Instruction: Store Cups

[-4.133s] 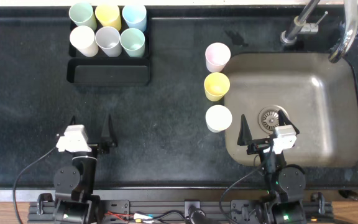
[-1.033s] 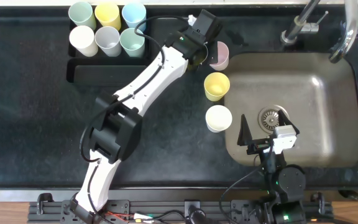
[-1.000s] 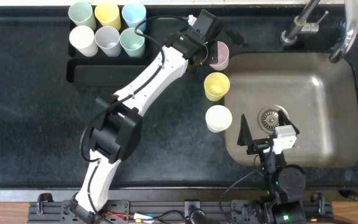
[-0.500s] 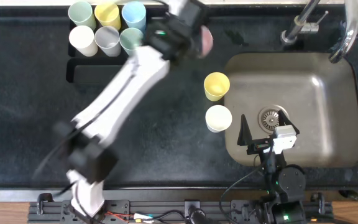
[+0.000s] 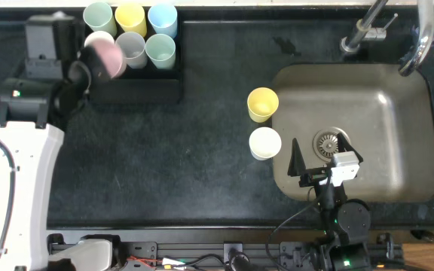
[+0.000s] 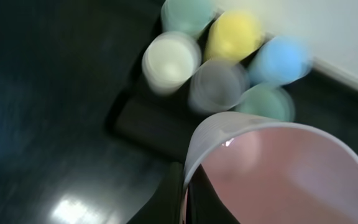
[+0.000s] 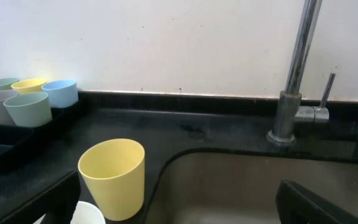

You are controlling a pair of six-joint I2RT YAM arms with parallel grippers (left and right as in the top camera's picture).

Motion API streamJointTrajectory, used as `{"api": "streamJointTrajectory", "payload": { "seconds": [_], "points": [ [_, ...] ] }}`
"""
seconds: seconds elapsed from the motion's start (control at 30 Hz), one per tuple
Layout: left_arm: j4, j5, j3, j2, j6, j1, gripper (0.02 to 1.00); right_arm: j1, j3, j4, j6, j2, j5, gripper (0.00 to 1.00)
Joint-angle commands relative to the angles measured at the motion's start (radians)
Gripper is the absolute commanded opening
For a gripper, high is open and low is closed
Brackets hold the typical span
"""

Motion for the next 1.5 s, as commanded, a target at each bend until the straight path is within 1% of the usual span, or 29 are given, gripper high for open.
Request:
{"api": "streamJointTrajectory", "payload": {
  "seconds": [0.03,0.13,0.27,0.5,0.63,1.03,1.5],
  "points": [
    [-0.002,0.098,-0.122,-0.030,0.072,0.119,0.034,0.005,-0.014,0.005,-0.003,-0.008,-0.004,0.996],
    [0.012,0.097,-0.172,-0.022,0.092,0.164,0.036,0.005,-0.014,0.005,-0.003,-0.008,-0.004,0.998],
    [0.037,0.085,-0.192,0.008,0.095,0.181,0.034,0.005,-0.014,0.005,-0.003,-0.008,-0.004,0.996],
    [0.125,0.077,-0.192,0.112,0.117,0.182,0.036,0.005,-0.014,0.005,-0.003,-0.008,-0.004,0.998],
    [0.163,0.043,-0.192,0.164,0.118,0.182,0.034,0.005,-0.014,0.005,-0.003,-0.008,-0.004,0.993],
    [0.284,0.040,-0.191,0.296,0.117,0.183,0.034,0.005,-0.014,0.005,-0.003,-0.008,-0.004,0.998],
    [0.337,0.041,-0.191,0.358,0.093,0.204,0.034,0.005,-0.014,0.005,-0.003,-0.008,-0.004,0.998]
  ]
}}
